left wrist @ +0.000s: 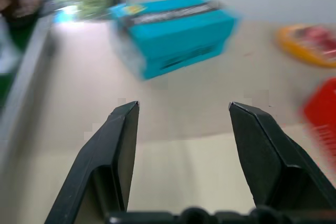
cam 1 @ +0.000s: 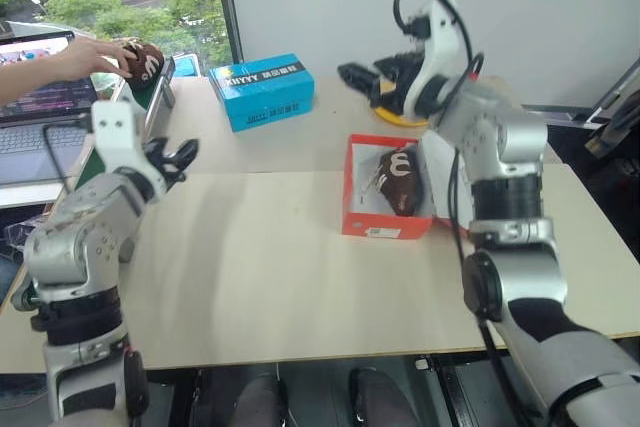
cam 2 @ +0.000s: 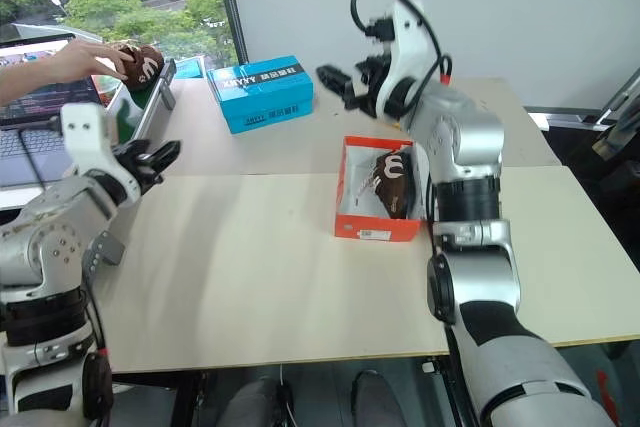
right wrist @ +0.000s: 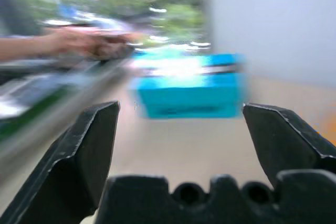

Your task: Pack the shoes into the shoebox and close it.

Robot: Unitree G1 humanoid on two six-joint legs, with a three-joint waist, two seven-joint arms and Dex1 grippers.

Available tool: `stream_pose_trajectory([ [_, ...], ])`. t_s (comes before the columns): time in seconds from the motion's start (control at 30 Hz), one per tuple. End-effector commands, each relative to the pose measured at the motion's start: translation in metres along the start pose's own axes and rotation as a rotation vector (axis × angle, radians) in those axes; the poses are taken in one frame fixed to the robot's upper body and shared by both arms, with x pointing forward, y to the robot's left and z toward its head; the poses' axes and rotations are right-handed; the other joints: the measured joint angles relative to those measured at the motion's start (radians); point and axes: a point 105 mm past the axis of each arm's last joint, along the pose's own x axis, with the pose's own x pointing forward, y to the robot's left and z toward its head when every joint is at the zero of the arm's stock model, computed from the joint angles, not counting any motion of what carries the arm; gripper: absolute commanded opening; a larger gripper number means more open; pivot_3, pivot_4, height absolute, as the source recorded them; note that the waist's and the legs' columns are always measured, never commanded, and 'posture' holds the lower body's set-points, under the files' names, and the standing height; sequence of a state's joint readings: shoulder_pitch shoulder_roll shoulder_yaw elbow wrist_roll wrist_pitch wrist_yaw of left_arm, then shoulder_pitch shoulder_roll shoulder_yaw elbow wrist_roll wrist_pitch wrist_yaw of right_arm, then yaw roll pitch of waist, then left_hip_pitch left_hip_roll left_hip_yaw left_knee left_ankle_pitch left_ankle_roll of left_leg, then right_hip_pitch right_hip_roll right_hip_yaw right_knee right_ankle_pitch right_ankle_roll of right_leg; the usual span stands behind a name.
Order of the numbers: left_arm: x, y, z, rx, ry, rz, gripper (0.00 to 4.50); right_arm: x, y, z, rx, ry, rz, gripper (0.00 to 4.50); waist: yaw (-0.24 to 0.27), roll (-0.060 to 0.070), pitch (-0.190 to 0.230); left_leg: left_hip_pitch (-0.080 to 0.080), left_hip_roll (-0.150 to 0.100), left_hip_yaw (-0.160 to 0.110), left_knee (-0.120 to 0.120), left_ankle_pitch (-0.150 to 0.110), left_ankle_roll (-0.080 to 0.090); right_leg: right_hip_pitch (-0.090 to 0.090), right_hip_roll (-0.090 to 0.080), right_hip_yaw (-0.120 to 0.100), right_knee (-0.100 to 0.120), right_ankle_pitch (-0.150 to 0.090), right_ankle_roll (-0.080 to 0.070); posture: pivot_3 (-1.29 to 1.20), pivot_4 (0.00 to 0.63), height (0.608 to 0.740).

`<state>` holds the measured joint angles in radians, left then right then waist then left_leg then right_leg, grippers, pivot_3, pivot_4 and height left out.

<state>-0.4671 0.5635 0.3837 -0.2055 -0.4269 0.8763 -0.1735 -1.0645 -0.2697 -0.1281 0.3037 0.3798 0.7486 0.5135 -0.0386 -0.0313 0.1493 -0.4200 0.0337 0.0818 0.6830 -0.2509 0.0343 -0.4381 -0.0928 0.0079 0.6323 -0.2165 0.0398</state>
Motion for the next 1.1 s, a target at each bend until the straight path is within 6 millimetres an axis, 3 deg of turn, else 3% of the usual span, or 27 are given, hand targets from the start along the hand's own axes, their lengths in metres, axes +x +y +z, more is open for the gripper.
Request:
stream_pose_trajectory([
  [0.03,-0.013,0.030,0.015,0.031,-0.120,0.138,3.15,-0.005,0.032,-0.006,-0.044,-0.029,0.142,4.49,0.005,0.000,0.000,0.000,0.000,0.000,0.000,0.001,0.000,0.000,0.000,0.000,0.000,0.000,0.000,0.00,0.150,0.740],
  [0.17,-0.022,0.045,0.001,0.041,-0.143,0.184,4.40,-0.007,0.049,-0.039,-0.106,0.034,0.206,4.50,0.006,0.000,0.000,0.000,0.000,0.001,0.000,0.001,-0.001,-0.001,0.000,0.000,0.000,0.000,-0.001,0.00,0.150,0.740],
  [0.2,-0.024,0.047,-0.003,0.046,-0.142,0.193,4.46,-0.008,0.050,-0.042,-0.107,0.036,0.209,4.50,0.006,0.000,0.000,0.000,0.000,0.001,0.000,0.002,-0.001,-0.001,0.000,0.000,0.000,0.000,-0.001,0.00,0.150,0.740],
  [0.5,-0.047,0.097,-0.048,0.025,-0.114,0.377,4.46,-0.011,0.070,-0.073,-0.087,0.031,0.300,4.50,0.010,0.000,0.000,0.001,0.000,0.002,-0.001,0.001,0.000,-0.001,0.001,0.000,0.000,0.001,-0.001,0.00,0.150,0.740],
  [0.8,-0.043,0.093,-0.056,0.072,-0.131,0.320,4.46,-0.014,0.075,-0.100,-0.145,0.041,0.310,4.50,0.021,-0.001,-0.001,0.001,0.000,0.002,-0.001,0.000,0.001,-0.001,0.000,-0.001,-0.001,0.001,-0.001,0.00,0.150,0.740],
  [1.1,-0.034,0.104,-0.054,0.059,-0.143,0.271,4.46,-0.016,0.072,-0.098,-0.166,0.030,0.304,4.50,0.020,-0.001,-0.001,0.002,0.000,0.003,-0.001,0.000,0.001,0.000,0.001,-0.001,-0.001,0.001,-0.001,0.00,0.150,0.740],
])
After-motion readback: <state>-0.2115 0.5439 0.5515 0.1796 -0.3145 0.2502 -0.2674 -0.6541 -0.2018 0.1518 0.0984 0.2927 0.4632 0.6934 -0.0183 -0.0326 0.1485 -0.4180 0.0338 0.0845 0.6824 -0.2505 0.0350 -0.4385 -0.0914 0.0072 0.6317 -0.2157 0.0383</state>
